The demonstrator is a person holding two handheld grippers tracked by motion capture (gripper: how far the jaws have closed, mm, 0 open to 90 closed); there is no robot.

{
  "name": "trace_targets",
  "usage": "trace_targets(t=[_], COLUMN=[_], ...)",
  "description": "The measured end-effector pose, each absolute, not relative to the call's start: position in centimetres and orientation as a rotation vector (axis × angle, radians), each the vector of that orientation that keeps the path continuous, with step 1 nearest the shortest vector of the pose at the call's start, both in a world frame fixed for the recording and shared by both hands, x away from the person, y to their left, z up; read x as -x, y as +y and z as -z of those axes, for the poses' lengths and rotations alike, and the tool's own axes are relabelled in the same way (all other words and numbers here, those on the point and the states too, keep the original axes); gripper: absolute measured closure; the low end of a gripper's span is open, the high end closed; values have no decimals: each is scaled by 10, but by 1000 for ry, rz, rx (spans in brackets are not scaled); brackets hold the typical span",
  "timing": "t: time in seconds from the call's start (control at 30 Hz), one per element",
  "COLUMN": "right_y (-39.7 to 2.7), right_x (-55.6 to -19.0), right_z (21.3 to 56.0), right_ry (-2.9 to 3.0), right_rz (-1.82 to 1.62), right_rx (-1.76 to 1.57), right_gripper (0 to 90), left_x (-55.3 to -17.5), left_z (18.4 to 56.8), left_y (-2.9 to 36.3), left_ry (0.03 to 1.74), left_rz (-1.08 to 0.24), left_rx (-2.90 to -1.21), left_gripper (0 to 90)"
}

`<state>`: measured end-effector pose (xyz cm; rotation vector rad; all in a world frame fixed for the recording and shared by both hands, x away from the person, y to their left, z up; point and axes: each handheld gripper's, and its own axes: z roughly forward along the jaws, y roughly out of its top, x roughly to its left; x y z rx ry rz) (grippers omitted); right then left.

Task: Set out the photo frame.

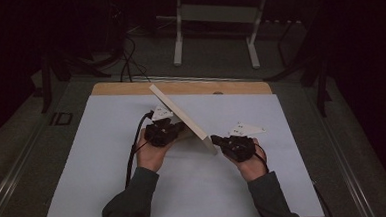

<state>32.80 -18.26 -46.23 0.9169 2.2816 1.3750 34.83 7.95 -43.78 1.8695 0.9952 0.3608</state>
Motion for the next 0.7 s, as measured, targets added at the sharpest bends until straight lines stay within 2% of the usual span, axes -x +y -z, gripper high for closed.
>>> trace_targets(t=[0.7], right_y=[-164], right_x=[-322], right_z=[469], right_ry=[2401], right_rz=[-1354], right_rx=[-786], right_gripper=[900], left_x=[-362], left_z=[442], left_y=[87], left_ry=[961], left_rz=[-327], left_rx=[-1916], left_gripper=[900])
